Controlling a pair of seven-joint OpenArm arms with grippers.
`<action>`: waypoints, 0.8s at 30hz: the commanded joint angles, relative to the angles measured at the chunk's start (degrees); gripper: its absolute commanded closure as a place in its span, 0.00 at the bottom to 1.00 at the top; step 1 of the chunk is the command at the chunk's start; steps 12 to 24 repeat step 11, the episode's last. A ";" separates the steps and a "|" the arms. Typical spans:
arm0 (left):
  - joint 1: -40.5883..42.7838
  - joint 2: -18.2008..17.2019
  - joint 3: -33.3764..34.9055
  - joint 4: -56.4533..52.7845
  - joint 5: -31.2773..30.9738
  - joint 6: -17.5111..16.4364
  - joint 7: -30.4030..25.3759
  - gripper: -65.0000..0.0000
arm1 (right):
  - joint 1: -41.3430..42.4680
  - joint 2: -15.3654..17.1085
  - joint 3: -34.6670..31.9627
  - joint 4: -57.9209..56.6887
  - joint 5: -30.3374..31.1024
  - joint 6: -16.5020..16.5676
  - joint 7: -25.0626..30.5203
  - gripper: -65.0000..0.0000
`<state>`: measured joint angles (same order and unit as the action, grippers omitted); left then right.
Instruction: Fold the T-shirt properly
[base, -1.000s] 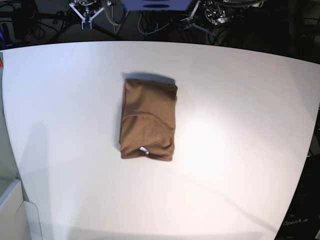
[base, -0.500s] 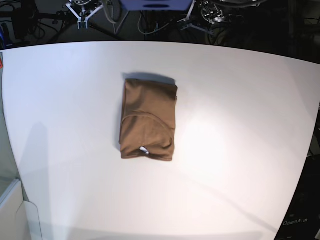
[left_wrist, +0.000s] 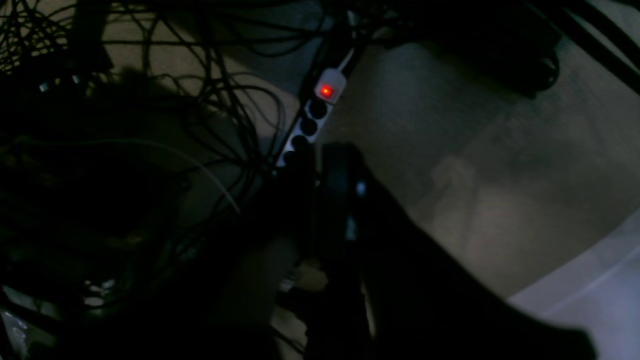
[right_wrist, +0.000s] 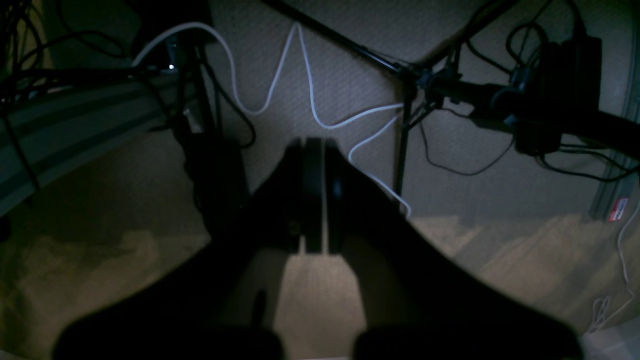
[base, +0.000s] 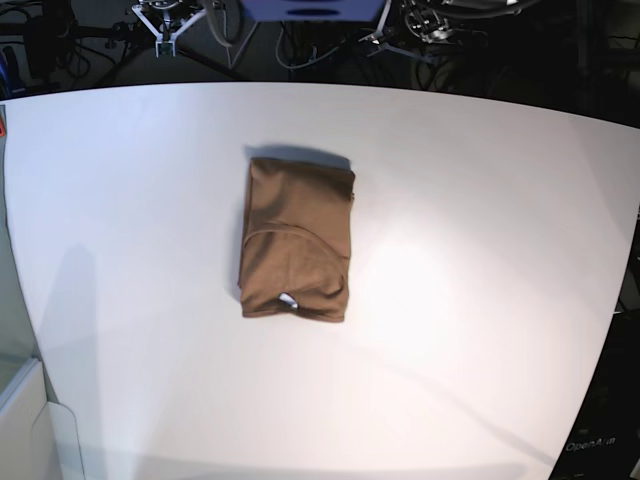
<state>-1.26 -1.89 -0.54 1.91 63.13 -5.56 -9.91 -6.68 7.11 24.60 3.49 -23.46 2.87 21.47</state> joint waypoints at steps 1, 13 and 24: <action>-0.19 0.00 0.14 0.07 -0.14 0.07 -0.59 0.95 | -0.31 0.58 -0.03 0.07 0.03 -0.19 0.46 0.99; -0.19 -0.09 0.14 0.24 -0.14 0.07 -0.68 0.95 | -0.40 0.31 -0.03 -0.01 0.03 -0.19 0.46 0.99; -0.19 -0.09 0.14 0.24 -0.14 0.07 -0.68 0.95 | -0.40 0.31 -0.03 -0.01 0.03 -0.19 0.46 0.99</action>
